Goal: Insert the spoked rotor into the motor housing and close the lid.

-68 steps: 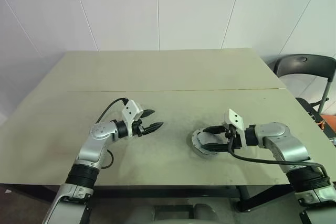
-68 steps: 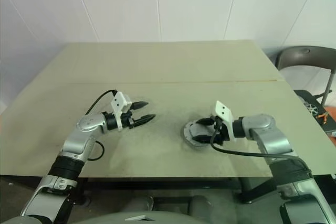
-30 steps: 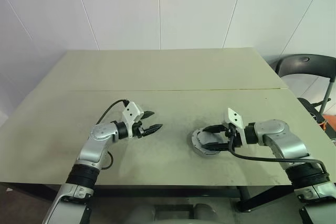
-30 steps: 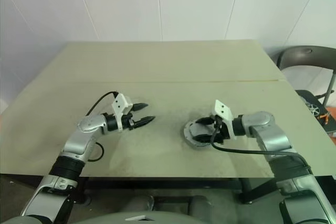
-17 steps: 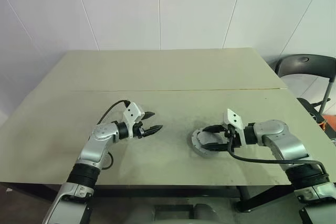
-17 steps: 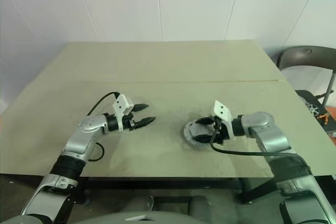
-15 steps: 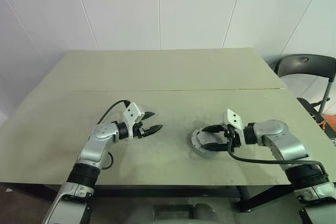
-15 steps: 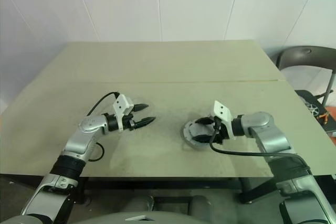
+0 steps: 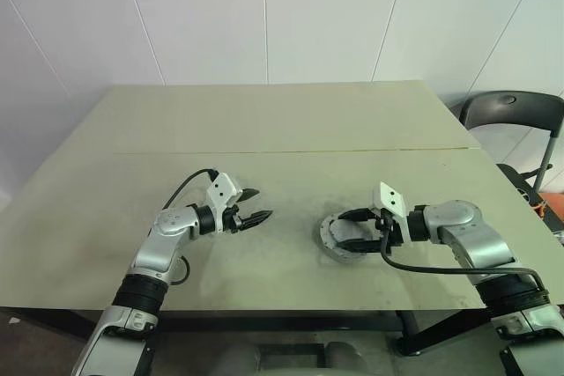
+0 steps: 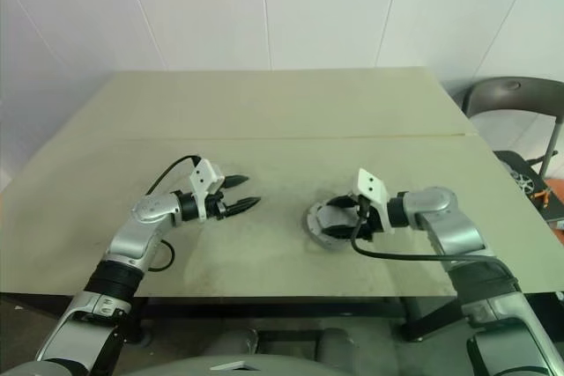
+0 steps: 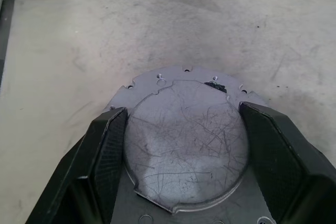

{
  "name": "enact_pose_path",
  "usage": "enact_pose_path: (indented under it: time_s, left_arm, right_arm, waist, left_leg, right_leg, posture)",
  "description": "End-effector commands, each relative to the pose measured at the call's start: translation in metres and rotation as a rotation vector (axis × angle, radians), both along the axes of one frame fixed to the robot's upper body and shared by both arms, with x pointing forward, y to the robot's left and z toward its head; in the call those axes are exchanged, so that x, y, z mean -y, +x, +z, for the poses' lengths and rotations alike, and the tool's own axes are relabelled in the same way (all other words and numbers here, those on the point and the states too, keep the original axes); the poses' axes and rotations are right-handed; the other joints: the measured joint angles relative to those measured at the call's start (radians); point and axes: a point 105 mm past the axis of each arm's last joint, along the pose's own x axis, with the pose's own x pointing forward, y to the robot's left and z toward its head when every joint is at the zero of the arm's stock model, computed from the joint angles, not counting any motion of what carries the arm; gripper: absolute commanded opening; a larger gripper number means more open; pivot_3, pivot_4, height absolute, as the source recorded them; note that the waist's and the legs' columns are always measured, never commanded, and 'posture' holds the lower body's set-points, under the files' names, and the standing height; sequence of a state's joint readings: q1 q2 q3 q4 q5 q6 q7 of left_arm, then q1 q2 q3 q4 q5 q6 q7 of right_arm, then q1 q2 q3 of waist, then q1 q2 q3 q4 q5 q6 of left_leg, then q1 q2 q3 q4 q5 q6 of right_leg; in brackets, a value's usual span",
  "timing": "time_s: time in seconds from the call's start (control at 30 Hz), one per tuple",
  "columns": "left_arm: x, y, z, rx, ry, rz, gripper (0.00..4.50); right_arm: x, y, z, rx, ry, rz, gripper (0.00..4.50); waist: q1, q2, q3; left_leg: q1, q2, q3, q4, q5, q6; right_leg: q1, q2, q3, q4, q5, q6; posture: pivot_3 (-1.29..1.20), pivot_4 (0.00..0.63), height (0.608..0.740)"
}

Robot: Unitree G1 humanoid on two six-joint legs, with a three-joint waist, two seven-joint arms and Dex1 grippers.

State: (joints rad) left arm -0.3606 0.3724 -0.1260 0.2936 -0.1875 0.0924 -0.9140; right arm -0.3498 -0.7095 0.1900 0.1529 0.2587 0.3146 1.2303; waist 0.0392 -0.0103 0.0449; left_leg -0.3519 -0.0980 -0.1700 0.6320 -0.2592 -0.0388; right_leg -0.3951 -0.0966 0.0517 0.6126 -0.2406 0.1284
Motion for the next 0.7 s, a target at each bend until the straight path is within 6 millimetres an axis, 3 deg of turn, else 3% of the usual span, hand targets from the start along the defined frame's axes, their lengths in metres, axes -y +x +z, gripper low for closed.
enact_pose_path:
  time_s: [0.03, 0.3, 0.6, 0.7]
  left_arm:
    - [0.002, 0.005, 0.016, 0.063, -0.007, -0.015, 3.37]
    - [0.003, 0.004, 0.016, 0.062, -0.007, -0.017, 3.37]
    - [0.003, 0.004, 0.016, 0.064, -0.009, -0.014, 3.37]
    - [0.003, 0.004, 0.016, 0.064, -0.009, -0.015, 3.37]
  right_arm:
    - [0.011, 0.004, -0.008, -0.015, -0.054, -0.061, 3.04]
    - [0.012, -0.006, -0.007, -0.054, -0.047, -0.022, 3.04]
    - [0.022, -0.004, -0.009, -0.049, -0.1, -0.02, 3.04]
    - [0.018, -0.004, 0.001, -0.039, -0.04, -0.006, 3.04]
  waist:
    - [0.0, 0.0, 0.0]
    - [0.001, 0.0, 0.0]
    - [0.004, 0.0, 0.0]
    - [0.004, 0.0, 0.0]
  left_leg:
    - [0.0, 0.0, 0.0, 0.0, 0.0, 0.0]
    - [0.0, 0.0, 0.0, 0.0, 0.0, 0.0]
    - [-0.002, 0.0, 0.0, -0.001, 0.0, 0.0]
    - [-0.002, 0.0, 0.0, -0.001, 0.0, 0.0]
  right_leg:
    - [0.0, 0.0, 0.0, 0.0, 0.0, 0.0]
    - [0.0, 0.0, 0.0, 0.0, 0.0, 0.0]
    - [-0.001, 0.0, 0.0, -0.001, 0.0, 0.0]
    - [-0.001, 0.0, 0.0, -0.001, 0.0, 0.0]
  posture:
    - [0.0, 0.0, 0.74]
    - [0.0, 0.0, 0.74]
    - [0.0, 0.0, 0.74]
    - [0.0, 0.0, 0.74]
